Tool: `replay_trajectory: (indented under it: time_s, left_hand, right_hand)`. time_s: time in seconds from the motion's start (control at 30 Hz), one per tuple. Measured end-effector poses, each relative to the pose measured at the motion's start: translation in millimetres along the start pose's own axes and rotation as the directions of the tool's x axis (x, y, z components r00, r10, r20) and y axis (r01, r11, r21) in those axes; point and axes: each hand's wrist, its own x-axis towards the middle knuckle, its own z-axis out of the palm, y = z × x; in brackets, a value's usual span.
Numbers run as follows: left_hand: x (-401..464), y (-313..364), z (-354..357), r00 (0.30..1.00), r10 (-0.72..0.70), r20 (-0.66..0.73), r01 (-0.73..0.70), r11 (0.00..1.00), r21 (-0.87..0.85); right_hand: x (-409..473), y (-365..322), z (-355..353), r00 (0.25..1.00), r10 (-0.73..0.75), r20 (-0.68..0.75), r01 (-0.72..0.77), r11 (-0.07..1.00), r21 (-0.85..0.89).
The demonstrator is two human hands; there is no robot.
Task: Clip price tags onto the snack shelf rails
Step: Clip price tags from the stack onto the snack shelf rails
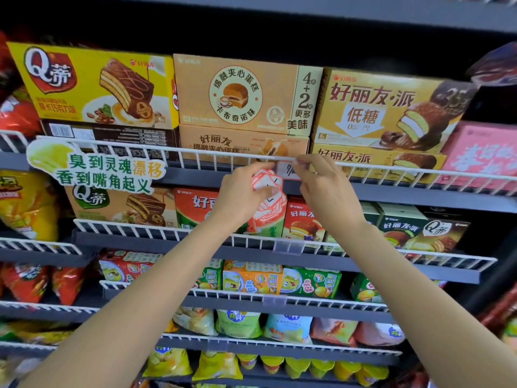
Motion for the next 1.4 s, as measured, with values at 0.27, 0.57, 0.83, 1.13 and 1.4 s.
replay_trajectory:
  time_s: [0.27,0.57,0.83,1.13,1.4]
  left_hand:
    - [1.9,-4.7,5.1,1.000,-0.006,0.003,0.006,1.000,-0.007]
    - [6.9,-7.9,11.4,1.000,-0.028,-0.002,0.028,0.999,-0.019]
    - [1.7,-1.4,-2.1,0.985,-0.085,-0.149,0.060,0.985,-0.165]
    - [-29.2,-28.7,-53.3,0.977,-0.197,-0.080,0.135,0.865,-0.483]
    - [-59.7,-102.2,-157.6,0.973,-0.206,-0.105,0.133,0.871,-0.473]
  right_hand:
    - [-10.0,1.7,2.3,0.997,-0.055,0.063,0.059,0.996,-0.062]
    - [-15.1,-4.0,-1.8,0.993,0.008,0.120,0.003,0.996,-0.091]
    - [7.8,-17.7,-18.9,0.965,0.226,0.132,-0.249,0.946,0.208]
    - [34.7,-82.7,-33.5,0.886,0.282,0.369,-0.463,0.579,0.671]
    - [78.0,-206.8,-2.2,0.885,0.169,0.435,-0.454,0.521,0.722]
